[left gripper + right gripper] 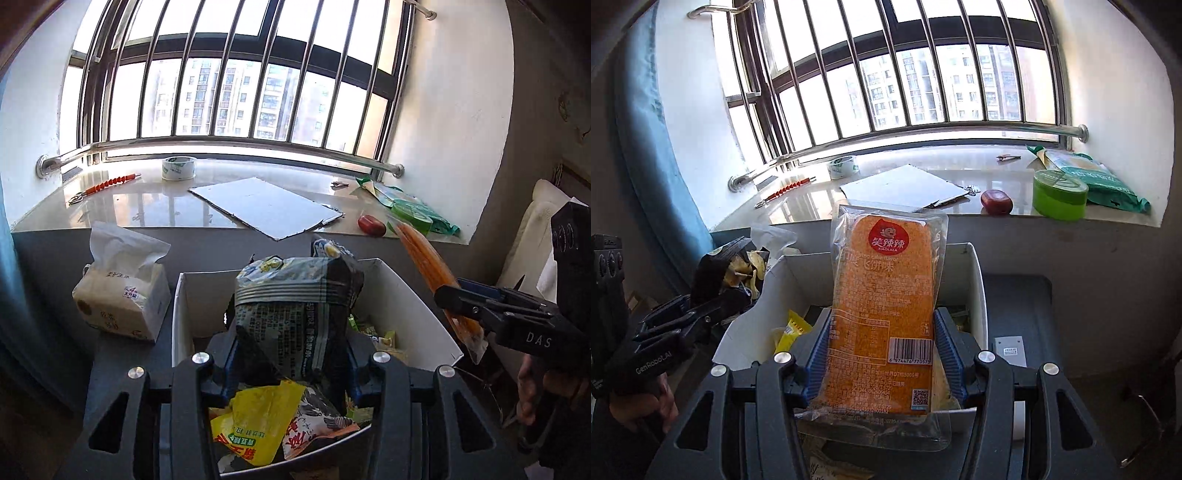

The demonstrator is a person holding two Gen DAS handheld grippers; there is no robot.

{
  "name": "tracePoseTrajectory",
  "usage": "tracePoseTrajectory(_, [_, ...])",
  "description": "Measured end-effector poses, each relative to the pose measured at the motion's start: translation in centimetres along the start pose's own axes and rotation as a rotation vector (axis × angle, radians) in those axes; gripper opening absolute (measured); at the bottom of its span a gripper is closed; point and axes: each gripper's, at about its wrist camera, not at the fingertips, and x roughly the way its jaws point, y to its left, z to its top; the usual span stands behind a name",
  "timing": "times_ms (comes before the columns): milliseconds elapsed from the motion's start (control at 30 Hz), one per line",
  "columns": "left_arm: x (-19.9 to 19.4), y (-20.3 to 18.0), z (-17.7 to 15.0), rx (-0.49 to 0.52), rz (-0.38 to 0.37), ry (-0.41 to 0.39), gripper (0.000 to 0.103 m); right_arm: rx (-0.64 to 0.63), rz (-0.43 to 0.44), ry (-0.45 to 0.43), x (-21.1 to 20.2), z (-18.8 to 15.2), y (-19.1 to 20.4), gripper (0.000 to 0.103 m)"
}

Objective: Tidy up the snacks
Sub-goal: 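Drop the sausage pack into the box with the right gripper while the left drops the chip bag, then move both tools back over the long biscuit bag and rice cake packet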

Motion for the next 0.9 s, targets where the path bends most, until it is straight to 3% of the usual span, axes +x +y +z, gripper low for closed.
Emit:
tracePoseTrajectory(33, [0.4, 0.2, 0.1, 0.006, 0.003, -0.003, 0.056, -0.004, -0.006, -0.004, 0.6, 0.5, -0.1, 0.070])
tracePoseTrajectory(67, [0.9, 0.4, 0.2, 0.010, 0.027, -0.001, 0.074, -0.006, 0.000, -0.002, 1.1, 0.9, -0.3, 0.081])
tracePoseTrajectory(100, [1.3, 0.4, 0.1, 0.014, 0.056, 0.010, 0.099, 0.001, 0.012, -0.003, 1.6, 1.1, -0.4, 0.087])
tracePoseTrajectory(133, [1.5, 0.5, -0.1, 0.017, 0.062, 0.022, 0.103, 0.009, 0.016, -0.006, 1.7, 1.2, -0.7, 0.099])
tracePoseTrajectory(167, [1.6, 0.5, -0.2, 0.022, 0.057, 0.030, 0.103, 0.014, 0.000, -0.002, 1.9, 1.2, -0.9, 0.103])
tracePoseTrajectory(333, [0.6, 0.2, -1.0, 0.028, 0.055, 0.048, 0.103, 0.034, 0.005, -0.027, 1.3, 0.7, -1.2, 0.103])
tracePoseTrajectory(633, [-4.6, -2.2, -2.1, 0.075, 0.012, -0.007, 0.103, 0.012, -0.021, -0.030, -2.1, -1.2, 0.3, 0.103])
tracePoseTrajectory(767, [-9.3, -3.4, -4.9, 0.091, -0.019, -0.082, 0.103, -0.035, -0.032, -0.040, -5.2, -4.0, 1.8, 0.103])
tracePoseTrajectory(900, [-13.3, -4.2, -8.4, 0.101, -0.027, -0.105, 0.103, -0.122, -0.060, -0.039, -8.1, -6.7, 3.9, 0.103])
